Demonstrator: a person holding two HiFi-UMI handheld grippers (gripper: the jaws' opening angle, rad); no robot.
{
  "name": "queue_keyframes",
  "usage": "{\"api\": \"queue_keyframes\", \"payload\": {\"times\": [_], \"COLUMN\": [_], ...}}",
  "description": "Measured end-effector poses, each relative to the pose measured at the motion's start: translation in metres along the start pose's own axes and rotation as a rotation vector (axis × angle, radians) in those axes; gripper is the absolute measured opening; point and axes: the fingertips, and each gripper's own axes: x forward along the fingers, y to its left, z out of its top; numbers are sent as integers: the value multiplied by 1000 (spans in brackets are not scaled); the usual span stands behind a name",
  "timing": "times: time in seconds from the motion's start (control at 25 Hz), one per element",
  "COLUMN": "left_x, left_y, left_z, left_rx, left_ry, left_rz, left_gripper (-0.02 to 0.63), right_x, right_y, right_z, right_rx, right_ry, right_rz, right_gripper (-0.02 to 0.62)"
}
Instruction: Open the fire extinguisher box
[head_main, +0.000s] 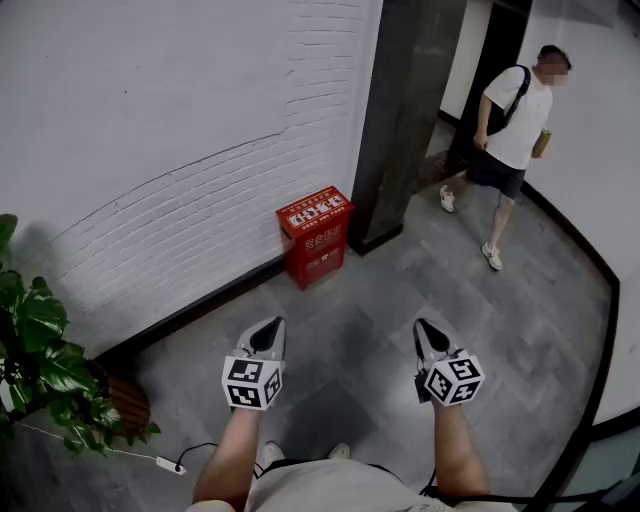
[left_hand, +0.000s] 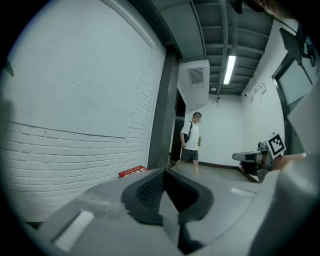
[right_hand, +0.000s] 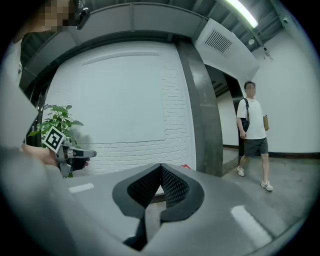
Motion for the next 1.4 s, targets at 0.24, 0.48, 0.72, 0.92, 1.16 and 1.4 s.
{"api": "queue_keyframes", "payload": {"times": [0.24,0.48,0.72,0.92,1.16,1.4], "left_x": [24,61,144,234,314,376], "left_y": [-31,-26,-6,35,97,135], "left_z": [0,1,17,44,78,92], "left_rx": [4,4,17,29,49,28], "left_ry": [-5,17,9,10,19,23], "left_rz": [11,17,0,-3,10,64], "left_gripper": [3,3,3,3,3,3], "right_x": [-6,25,84,167,268,344], "right_y": [-40,-63,-104,-152,-187,-216], "right_z": [-3,-2,1,25,61,75], "right_rx": [16,39,27,17,22,27], "right_ry": [0,-9,-2,-1,-18,-2], "right_rz": [15,32,16,-24,-30,11], "right_gripper": [3,3,3,3,3,3]}}
